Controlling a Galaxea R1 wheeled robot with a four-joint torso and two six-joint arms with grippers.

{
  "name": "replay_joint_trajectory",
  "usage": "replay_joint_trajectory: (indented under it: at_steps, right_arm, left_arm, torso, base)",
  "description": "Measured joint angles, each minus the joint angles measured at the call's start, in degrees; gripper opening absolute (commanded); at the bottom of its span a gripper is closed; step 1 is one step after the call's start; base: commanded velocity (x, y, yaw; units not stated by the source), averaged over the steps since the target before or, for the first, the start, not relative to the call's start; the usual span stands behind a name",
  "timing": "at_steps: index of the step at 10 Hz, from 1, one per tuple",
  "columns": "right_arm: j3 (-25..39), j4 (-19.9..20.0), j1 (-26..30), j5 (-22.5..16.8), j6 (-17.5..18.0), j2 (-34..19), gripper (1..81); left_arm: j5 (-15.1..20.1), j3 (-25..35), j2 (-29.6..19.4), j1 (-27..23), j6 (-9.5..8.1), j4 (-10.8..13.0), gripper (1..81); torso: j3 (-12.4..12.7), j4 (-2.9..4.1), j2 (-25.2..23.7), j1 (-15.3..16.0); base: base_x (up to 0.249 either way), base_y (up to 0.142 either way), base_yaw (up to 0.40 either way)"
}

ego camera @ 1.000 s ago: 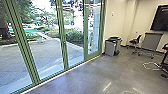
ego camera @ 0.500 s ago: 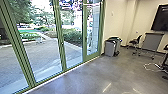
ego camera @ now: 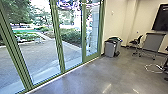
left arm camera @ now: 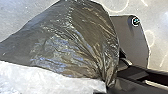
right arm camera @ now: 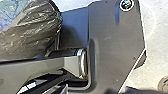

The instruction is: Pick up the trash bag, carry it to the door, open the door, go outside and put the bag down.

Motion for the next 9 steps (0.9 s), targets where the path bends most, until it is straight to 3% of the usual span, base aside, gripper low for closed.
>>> replay_joint_trajectory:
  at_steps: [3, 9]
  right_arm:
    - [0.0, 0.0, 0.0, 0.0, 0.0, 0.1, 81.1]
    - [-0.1, 0.0, 0.2, 0.1, 0.0, 0.0, 81.1]
  left_arm:
    - [0.0, 0.0, -0.1, 0.1, 0.0, 0.0, 1.0]
    - [-0.1, -0.1, 0.0, -0.2, 0.0, 0.0, 1.0]
  torso:
    - [0.0, 0.0, 0.0, 0.0]
    - [0.0, 0.0, 0.0, 0.0]
  base:
    - [0.158, 0.0, 0.0]
    - [0.158, -0.069, 0.0]
